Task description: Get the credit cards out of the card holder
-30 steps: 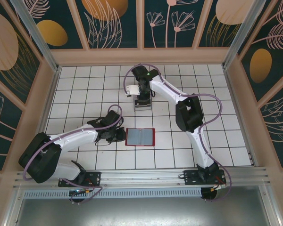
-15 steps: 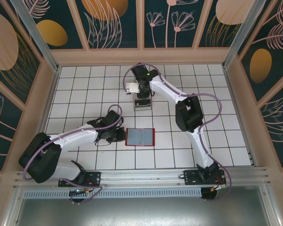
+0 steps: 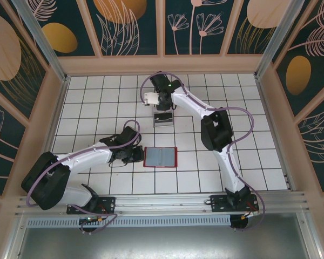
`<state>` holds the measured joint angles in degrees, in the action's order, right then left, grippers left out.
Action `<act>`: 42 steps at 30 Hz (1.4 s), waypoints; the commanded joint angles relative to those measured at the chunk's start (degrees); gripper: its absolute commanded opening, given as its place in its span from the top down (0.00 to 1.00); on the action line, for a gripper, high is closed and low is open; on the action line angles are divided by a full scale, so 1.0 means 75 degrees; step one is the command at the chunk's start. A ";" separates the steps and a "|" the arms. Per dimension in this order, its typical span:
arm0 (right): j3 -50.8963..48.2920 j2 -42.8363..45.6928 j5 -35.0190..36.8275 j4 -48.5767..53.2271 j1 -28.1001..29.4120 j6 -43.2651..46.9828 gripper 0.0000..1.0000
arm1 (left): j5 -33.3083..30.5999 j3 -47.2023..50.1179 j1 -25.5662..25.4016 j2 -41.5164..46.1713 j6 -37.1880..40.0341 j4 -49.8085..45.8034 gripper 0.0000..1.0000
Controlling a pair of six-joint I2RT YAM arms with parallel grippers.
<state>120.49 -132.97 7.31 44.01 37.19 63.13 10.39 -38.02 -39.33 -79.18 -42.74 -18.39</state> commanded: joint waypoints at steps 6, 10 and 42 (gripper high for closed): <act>-0.1874 0.1811 -0.0166 -0.1167 0.0278 -0.1057 0.63 | 0.0585 0.0218 0.0009 -0.0096 -0.0120 0.0609 0.86; -0.2638 0.2364 -0.0166 -0.1485 0.0358 -0.1763 0.63 | 0.0774 0.0273 0.0010 -0.0126 -0.0115 0.0760 0.86; -0.8065 0.6396 0.0059 -0.3961 0.1538 -1.1736 0.82 | 0.0338 -0.0117 -0.0293 -0.0156 0.0002 0.0419 0.87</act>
<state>61.71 -88.03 9.26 14.94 47.92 -11.00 16.12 -36.88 -41.28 -81.58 -43.68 -12.95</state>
